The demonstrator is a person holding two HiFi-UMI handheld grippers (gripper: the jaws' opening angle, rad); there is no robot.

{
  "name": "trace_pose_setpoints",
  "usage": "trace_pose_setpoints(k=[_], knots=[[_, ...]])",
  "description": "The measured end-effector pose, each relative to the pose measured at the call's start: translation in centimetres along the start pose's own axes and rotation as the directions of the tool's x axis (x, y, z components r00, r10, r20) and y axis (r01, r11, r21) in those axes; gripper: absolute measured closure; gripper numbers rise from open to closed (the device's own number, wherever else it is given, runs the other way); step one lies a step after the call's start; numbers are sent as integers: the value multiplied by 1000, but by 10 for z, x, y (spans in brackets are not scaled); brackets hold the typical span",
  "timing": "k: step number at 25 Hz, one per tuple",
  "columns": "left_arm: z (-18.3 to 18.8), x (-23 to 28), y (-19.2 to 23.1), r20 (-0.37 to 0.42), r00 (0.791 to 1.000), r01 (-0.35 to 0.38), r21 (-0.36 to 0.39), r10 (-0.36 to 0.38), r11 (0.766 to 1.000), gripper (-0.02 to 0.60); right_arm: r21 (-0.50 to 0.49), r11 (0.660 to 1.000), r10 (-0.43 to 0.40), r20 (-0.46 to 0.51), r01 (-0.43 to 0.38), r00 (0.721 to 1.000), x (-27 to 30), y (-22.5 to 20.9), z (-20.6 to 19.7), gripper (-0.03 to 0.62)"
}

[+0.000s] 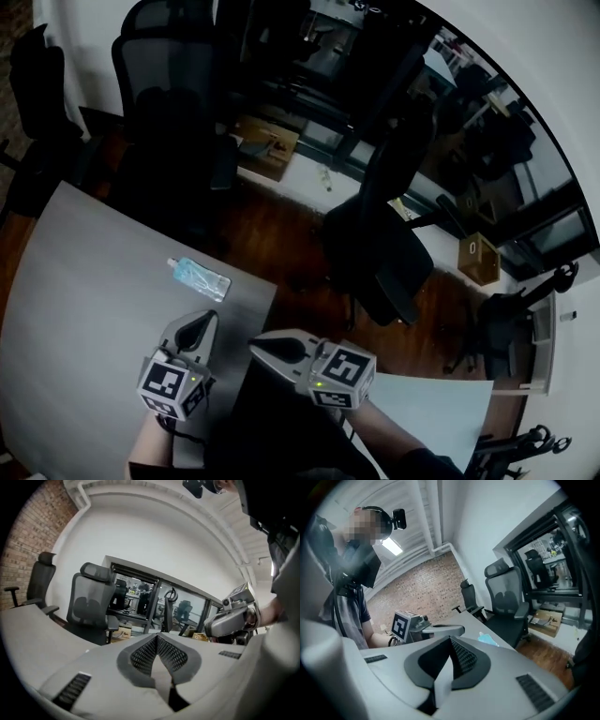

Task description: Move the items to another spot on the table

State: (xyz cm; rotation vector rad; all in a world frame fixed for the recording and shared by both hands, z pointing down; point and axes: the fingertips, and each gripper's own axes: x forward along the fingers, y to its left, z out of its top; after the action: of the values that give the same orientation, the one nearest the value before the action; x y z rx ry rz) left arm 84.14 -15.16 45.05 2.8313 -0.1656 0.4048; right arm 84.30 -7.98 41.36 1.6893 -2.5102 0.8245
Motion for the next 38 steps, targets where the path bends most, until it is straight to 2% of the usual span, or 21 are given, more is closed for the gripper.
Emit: trace_pose_setpoints(k=[2, 5, 8, 10, 12, 14, 17, 21, 26, 27, 31, 32, 33, 34, 36, 38], knots=[[1, -7, 17, 7, 998, -55, -40, 56, 998, 581, -46, 998, 44, -41, -46, 998, 16, -8, 8, 615], [1, -22, 43, 14, 990, -139, -56, 140, 989, 581, -121, 986, 97, -114, -111, 989, 44, -19, 19, 614], [-1, -33, 64, 9, 971, -238, -74, 239, 968, 581, -193, 964, 146, -196, -184, 970, 70, -30, 21, 614], [-2, -33, 77, 11, 954, -299, -67, 301, 952, 581, -203, 950, 188, -236, -237, 953, 85, -43, 19, 615], [-1, -33, 91, -1, 926, -377, -76, 378, 923, 581, -186, 934, 251, -269, -305, 930, 101, -54, 16, 615], [0, -36, 103, -23, 887, -461, -105, 461, 881, 581, -180, 909, 309, -314, -376, 898, 115, -63, 15, 615], [1, -35, 116, -55, 840, -541, -147, 540, 828, 581, -190, 882, 346, -362, -432, 866, 130, -82, 17, 615], [2, -27, 120, -108, 806, -592, -158, 583, 790, 581, -155, 880, 362, -393, -448, 846, 146, -110, 15, 615], [-1, -37, 117, -160, 756, -654, -156, 635, 740, 581, -209, 853, 348, -455, -478, 820, 172, -121, 2, 615], [-4, -40, 117, -172, 747, -664, -170, 642, 728, 581, -212, 850, 345, -468, -482, 814, 175, -122, -1, 562], [-19, -50, 114, -211, 724, -690, -215, 657, 691, 581, -187, 855, 338, -507, -484, 793, 184, -124, -16, 554], [-22, -52, 114, -219, 720, -694, -219, 659, 686, 581, -169, 864, 333, -516, -475, 789, 186, -125, -21, 478], [-25, -54, 114, -225, 716, -698, -222, 660, 681, 581, -152, 874, 323, -525, -461, 787, 188, -127, -26, 312], [-27, -56, 114, -230, 714, -701, -225, 662, 677, 581, -141, 885, 310, -534, -444, 787, 189, -130, -32, 263], [-31, -57, 114, -234, 710, -704, -231, 664, 672, 581, -134, 898, 283, -554, -420, 783, 190, -134, -43, 261], [-32, -57, 114, -233, 710, -704, -229, 664, 672, 581, -136, 904, 254, -591, -406, 765, 190, -139, -56, 243]])
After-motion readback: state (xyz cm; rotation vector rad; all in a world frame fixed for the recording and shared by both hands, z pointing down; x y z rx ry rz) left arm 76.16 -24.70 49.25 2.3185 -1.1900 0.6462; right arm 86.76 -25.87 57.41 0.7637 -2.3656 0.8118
